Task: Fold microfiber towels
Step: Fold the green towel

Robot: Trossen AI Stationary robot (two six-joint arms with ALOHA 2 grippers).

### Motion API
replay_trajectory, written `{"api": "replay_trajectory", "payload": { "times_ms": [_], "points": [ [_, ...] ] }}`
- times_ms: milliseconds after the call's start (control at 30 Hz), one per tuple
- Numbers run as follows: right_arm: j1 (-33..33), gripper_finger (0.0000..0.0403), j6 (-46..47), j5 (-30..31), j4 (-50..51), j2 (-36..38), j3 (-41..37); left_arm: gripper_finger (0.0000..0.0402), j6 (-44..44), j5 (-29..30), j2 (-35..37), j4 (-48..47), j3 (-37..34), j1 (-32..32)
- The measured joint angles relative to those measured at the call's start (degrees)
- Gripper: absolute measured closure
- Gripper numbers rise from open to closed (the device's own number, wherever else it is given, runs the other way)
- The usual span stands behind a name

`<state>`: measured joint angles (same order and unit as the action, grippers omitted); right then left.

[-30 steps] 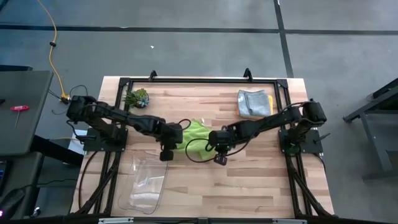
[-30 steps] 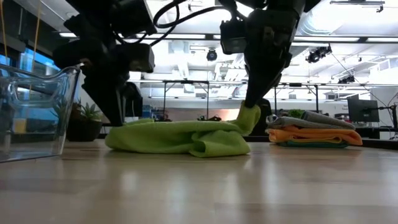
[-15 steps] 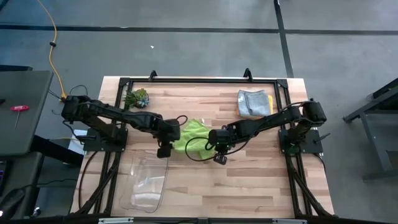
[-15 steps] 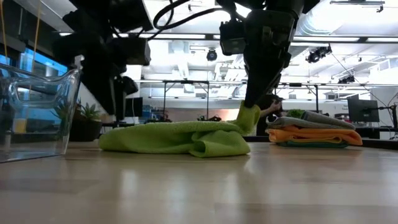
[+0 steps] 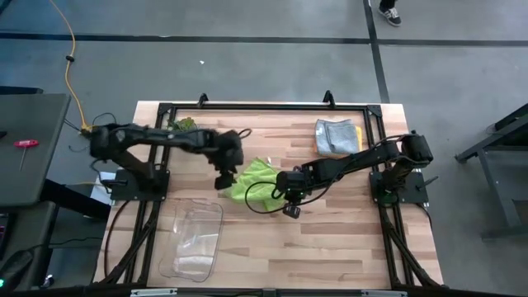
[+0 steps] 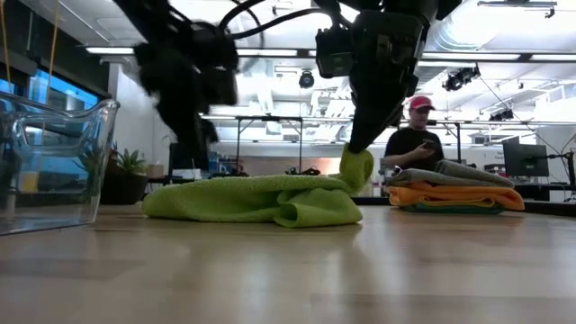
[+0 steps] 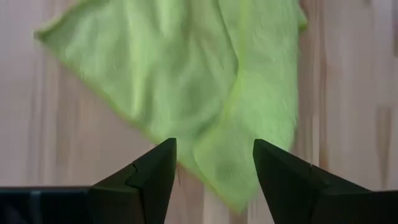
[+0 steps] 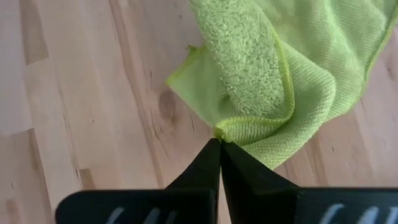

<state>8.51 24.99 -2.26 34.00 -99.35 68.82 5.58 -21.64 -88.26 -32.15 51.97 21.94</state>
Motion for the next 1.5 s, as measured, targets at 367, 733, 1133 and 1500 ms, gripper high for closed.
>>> {"api": "replay_trajectory", "payload": {
  "times_ms": [367, 733, 1133, 1500],
  "points": [
    [0.0, 0.0403, 0.63, -0.77, -1.25, 0.0, 0.0, 0.0221, -2.4, -13.76, -20.58, -14.37, 13.62, 8.19],
    [0.0, 0.0403, 0.68, 0.19, -2.15, 0.0, 0.0, 0.0222, -5.37, -18.88, -24.51, -20.39, 14.01, 8.49],
    [0.0, 0.0403, 0.53, 0.35, -2.61, 0.0, 0.0, 0.0222, -7.52, -17.4, -23.89, -19.75, 14.31, 3.51],
    [0.0, 0.0403, -0.99, 1.03, -3.11, 0.0, 0.0, 0.0222, -6.37, -20.04, -18.64, -20.79, 15.03, 2.67]
  ]
}}
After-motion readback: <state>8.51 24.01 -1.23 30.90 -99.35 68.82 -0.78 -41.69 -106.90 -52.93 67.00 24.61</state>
